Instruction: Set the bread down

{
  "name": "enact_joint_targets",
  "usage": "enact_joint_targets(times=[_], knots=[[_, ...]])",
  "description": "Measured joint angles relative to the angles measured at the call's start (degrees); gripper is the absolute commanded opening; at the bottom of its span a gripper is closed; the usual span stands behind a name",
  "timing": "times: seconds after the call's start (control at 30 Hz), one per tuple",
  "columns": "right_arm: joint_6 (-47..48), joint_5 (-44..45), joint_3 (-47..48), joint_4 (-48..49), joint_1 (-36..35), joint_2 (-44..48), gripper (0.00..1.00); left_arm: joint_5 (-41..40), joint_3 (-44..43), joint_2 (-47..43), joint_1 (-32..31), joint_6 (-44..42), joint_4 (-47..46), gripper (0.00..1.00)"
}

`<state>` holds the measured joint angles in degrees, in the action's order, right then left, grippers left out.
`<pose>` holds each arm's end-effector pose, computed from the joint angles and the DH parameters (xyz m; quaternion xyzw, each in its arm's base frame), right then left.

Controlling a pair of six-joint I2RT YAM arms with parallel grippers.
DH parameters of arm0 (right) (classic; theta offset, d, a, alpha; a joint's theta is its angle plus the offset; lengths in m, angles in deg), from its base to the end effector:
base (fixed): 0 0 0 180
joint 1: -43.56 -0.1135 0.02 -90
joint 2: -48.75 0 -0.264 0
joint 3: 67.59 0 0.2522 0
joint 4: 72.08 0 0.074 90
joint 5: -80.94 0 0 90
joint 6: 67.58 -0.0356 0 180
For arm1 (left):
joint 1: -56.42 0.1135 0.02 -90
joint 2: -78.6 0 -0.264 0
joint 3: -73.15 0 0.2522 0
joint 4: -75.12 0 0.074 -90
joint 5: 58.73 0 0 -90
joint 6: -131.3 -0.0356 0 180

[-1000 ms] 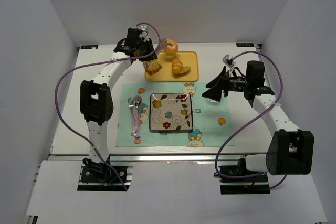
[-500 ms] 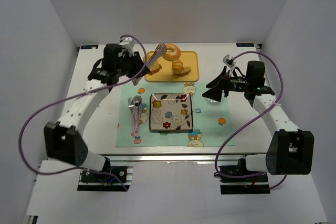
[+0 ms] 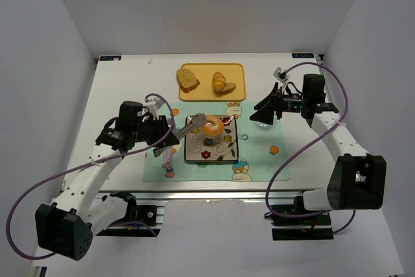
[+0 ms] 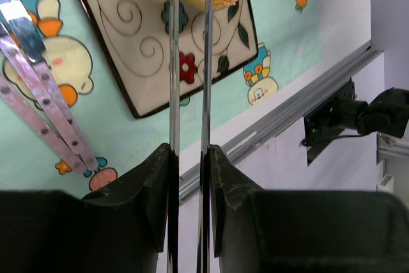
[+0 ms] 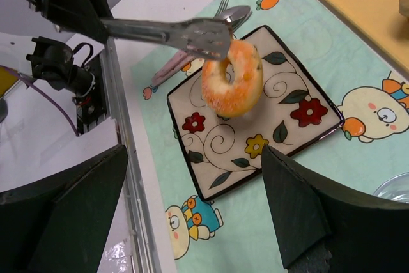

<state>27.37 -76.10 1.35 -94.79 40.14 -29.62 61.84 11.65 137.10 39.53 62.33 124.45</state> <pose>0.2875 0.0500 0.2840 -0.3197 0.7082 0.4779 0.4097 0.1920 -0.0772 0.2761 0.0656 0.8984 -0.3480 0.2598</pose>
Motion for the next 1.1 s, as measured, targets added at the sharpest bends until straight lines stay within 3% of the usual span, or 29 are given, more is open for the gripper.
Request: enact_joint_targets(times=[0.2, 0.27, 0.4, 0.6, 1.0, 1.1], knots=[[2.91, -0.02, 1.31, -3.08, 0.0, 0.0, 0.89, 1.33, 7.26, -2.12, 0.0, 0.74, -0.17, 0.0], [3.45, -0.02, 1.31, -4.15, 0.0, 0.0, 0.89, 1.6, 9.25, -2.16, 0.0, 1.2, -0.81, 0.09], [4.33, 0.0, 1.31, -5.2, 0.0, 0.15, 0.89, 1.64, 11.78, -2.19, 0.0, 1.92, -2.38, 0.41], [4.79, 0.0, 1.31, -6.21, 0.0, 1.73, 0.89, 0.42, 11.82, -3.23, 0.0, 1.9, -2.97, 0.61], [5.2, 0.0, 1.29, -6.67, 0.0, 2.21, 0.89, -4.92, 8.2, -7.56, 0.0, 1.44, -0.79, 0.5], [5.57, 0.0, 1.29, -6.99, 0.0, 2.21, 0.89, -9.97, 5.2, -8.59, 0.15, 0.79, 0.42, 0.41]])
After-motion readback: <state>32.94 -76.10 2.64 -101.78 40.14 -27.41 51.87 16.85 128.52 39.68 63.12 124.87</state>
